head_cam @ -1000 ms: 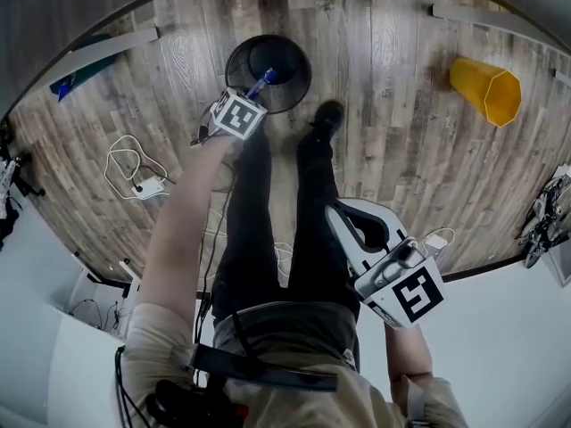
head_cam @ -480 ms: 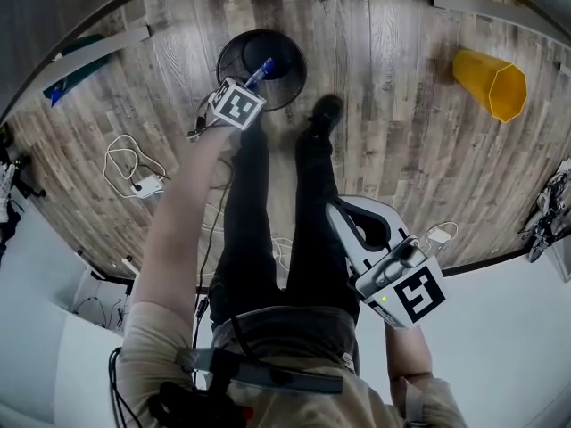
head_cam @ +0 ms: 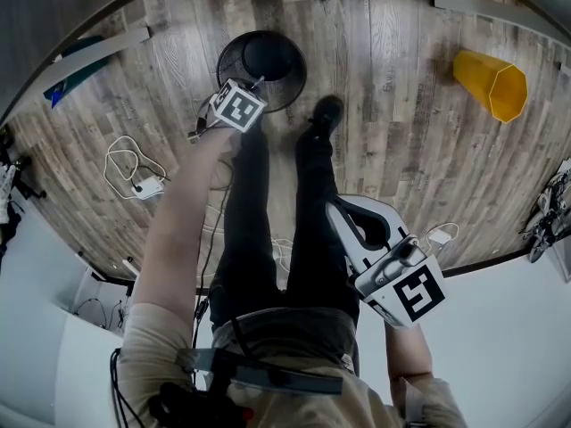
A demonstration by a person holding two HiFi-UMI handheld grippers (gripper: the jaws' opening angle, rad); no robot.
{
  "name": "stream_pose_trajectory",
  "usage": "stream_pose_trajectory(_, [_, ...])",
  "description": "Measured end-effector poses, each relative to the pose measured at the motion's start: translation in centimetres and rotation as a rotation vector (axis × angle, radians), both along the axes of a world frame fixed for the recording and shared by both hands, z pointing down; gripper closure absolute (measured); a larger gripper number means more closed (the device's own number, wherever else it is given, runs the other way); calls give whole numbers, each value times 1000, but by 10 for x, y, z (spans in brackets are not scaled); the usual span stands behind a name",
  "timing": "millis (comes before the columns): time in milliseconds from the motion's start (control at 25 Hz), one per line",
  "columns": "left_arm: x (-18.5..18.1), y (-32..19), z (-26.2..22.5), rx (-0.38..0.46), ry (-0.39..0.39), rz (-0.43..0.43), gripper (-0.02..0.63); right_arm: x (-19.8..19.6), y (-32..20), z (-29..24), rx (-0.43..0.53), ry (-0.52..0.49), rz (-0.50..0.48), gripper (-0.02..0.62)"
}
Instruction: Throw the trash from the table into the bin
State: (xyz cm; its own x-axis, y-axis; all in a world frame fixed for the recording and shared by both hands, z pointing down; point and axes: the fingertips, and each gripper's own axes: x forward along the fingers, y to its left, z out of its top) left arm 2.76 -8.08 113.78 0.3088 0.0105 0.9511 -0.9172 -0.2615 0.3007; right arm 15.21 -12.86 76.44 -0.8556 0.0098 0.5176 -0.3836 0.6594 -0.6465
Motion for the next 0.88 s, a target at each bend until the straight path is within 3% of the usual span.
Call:
stream_pose_trajectory(240, [0,-2,-2,16,22,-28,571,-2,5,-1,2,-2,-14,584])
stream_pose_trajectory(440, [-4,10,-4,-17,29,-43,569,-9,12,0,6,1,-29,584])
stream_pose_trajectory(560, [-4,6,-8,23,52,-55,569,-15,14,-4,13,-1,-37,584])
stream_pose_trajectory(720, [-5,10,-20,14,92,-70,568,-23,15,-8,24,-2,-45,584])
stream_pose_trajectory(880, [-15,8,-42,58,92,-42,569,-28,21,-16,40,11,-62,584])
